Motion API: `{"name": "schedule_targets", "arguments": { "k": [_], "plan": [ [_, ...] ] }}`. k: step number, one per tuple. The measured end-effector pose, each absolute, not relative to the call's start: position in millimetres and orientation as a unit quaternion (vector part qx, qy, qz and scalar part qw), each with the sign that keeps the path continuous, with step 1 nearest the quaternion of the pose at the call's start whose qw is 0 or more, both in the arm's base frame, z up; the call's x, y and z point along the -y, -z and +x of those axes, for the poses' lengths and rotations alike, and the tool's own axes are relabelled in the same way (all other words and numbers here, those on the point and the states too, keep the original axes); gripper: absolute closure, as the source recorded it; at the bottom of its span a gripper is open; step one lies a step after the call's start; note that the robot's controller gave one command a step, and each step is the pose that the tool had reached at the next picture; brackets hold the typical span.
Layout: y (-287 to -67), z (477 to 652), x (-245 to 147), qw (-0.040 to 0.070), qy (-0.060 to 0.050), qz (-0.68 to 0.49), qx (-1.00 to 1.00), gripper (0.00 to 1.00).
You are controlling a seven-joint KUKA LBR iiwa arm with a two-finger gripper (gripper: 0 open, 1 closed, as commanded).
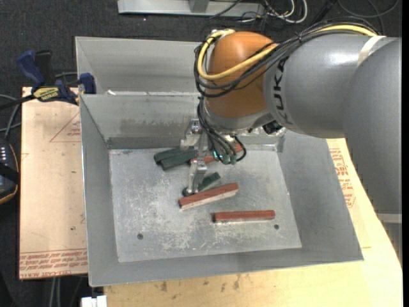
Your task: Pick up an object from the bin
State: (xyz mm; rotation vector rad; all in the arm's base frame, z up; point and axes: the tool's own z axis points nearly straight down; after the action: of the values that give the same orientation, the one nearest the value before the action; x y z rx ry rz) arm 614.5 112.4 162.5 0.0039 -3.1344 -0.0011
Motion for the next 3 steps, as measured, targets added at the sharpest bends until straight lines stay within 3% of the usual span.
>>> {"name": "schedule_targets", "arguments": {
  "k": [1, 2, 3],
  "plan": [
    [-167.3, 616.1, -112.0, 0.000, 0.001, 0.000, 1.000, 0.00],
    [-122.9, 611.9, -82.6, -0.004, 0.002, -0.002, 1.000, 0.00],
    [-80.4, 586.9, -69.8, -0.015, 0.002, 0.086, 0.996, 1.00]
  ]
}}
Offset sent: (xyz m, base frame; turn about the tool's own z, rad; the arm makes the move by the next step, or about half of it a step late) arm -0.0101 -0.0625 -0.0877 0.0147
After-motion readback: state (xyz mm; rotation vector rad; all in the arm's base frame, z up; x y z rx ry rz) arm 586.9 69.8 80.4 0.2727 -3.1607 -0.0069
